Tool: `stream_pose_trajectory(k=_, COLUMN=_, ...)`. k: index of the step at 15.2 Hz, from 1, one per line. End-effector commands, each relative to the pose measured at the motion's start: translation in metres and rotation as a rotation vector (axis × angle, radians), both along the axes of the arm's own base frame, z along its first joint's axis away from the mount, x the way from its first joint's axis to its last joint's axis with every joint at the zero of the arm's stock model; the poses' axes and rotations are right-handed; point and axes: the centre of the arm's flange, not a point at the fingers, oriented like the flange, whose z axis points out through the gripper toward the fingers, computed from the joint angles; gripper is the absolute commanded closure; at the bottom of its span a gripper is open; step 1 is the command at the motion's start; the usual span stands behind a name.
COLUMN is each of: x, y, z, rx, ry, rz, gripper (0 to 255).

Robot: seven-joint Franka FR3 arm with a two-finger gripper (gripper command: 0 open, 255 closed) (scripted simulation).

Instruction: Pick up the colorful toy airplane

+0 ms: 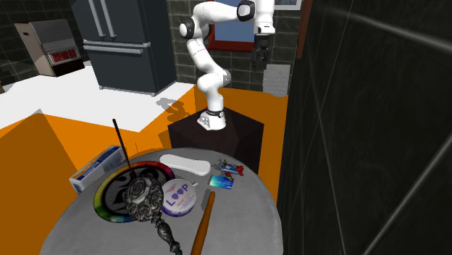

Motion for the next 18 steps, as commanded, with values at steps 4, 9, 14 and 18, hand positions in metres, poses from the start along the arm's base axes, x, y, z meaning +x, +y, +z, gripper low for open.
stream_pose_trajectory(k=4, x=0.012, y=-0.036, z=-0.014, rx=0.010, ry=-0.005, rz=0.006, gripper=0)
stream_pose_trajectory(k=9, x=0.032, y=-0.097, z=-0.038, rx=0.026, ry=-0.014, rz=0.017, gripper=0)
stream_pose_trajectory(k=14, x=0.053, y=-0.156, z=-0.062, rx=0.043, ry=-0.023, rz=0.027, gripper=0)
stream_pose_trajectory(k=18, x=0.070, y=-0.204, z=-0.083, rx=0.056, ry=-0.029, rz=0.035, gripper=0)
